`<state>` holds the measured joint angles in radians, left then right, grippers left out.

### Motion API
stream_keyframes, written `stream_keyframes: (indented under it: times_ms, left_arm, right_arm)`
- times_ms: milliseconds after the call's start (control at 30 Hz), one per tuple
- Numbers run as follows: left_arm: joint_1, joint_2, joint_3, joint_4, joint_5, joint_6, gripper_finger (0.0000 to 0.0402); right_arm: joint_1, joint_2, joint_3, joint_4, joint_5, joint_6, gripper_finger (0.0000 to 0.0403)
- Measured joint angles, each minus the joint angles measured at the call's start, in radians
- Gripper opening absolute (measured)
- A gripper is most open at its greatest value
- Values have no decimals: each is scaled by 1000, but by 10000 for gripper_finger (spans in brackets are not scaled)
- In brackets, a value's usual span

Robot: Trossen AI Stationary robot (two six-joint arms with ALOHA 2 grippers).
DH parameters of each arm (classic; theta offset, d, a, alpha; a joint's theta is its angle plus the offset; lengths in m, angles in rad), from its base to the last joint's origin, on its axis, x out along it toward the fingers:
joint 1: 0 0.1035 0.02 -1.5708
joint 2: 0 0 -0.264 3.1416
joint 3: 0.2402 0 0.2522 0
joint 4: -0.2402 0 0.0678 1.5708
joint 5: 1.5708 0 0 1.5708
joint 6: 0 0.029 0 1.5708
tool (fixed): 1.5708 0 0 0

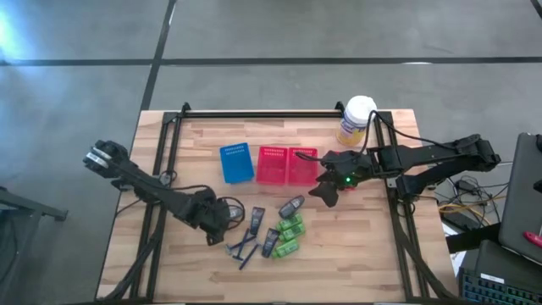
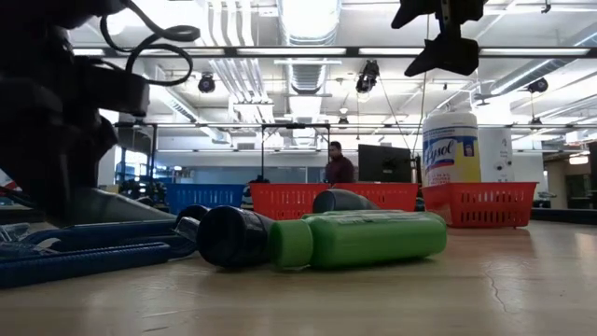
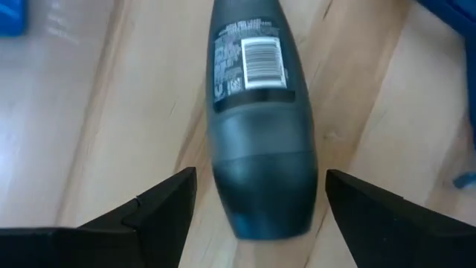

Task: Pick & Place Travel size toiletries
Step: Put the deodorant into the right red bin

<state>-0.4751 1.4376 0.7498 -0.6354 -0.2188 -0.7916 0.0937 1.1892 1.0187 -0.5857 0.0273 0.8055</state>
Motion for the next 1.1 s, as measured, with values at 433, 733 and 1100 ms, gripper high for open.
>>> stream_keyframes:
  times_ms: [433,733,1100]
  left_arm:
    - [14,0,-78,157,-3,34,250]
    - [16,0,-56,157,-43,59,201]
    - [11,-149,71,148,-303,147,201]
  right_arm:
    - [0,0,0,1,0,7,324]
    - [0,0,0,102,-20,16,302]
    - [7,6,-76,363,-91,231,289]
